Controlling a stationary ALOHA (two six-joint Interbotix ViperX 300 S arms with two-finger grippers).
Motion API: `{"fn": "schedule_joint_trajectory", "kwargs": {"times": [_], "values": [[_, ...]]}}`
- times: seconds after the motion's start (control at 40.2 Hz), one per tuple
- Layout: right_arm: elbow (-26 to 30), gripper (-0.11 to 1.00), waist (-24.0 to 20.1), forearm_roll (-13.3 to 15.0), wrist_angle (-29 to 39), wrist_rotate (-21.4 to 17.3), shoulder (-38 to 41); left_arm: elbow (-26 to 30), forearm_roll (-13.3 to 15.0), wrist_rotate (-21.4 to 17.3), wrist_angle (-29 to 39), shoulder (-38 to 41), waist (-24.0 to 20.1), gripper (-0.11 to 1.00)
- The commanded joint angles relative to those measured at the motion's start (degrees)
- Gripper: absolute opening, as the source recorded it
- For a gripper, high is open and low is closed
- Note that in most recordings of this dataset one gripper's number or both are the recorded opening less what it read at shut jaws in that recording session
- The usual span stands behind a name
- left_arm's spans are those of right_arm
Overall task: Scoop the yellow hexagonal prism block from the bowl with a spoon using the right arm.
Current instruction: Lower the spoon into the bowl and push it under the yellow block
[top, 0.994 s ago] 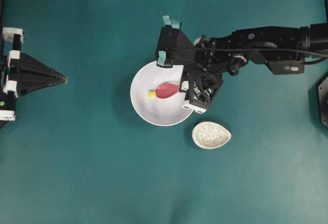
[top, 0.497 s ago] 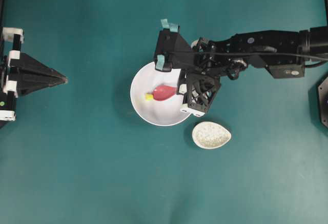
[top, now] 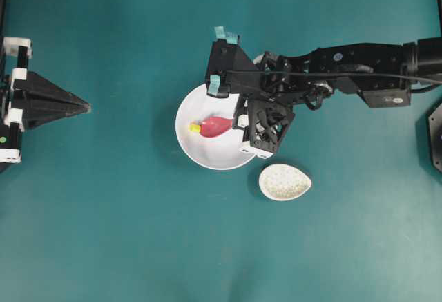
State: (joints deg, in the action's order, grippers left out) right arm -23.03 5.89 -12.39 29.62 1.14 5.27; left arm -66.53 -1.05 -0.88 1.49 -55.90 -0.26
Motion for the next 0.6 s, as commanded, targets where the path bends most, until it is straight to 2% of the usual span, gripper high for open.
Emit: {"fn": "schedule_joint_trajectory", "kwargs": {"times": [0.0, 0.571], "values": [[1.3, 0.22, -0.2, 0.1, -0.8, 0.1, -0.6, 1.1, -0.2, -0.1, -0.6, 0.4, -0.1, -0.01], [1.3, 0.22, -0.2, 1.1, -4.6, 0.3, -1.1, 1.1, -0.2, -0.1, -0.6, 0.4, -0.1, -0.01]]}}
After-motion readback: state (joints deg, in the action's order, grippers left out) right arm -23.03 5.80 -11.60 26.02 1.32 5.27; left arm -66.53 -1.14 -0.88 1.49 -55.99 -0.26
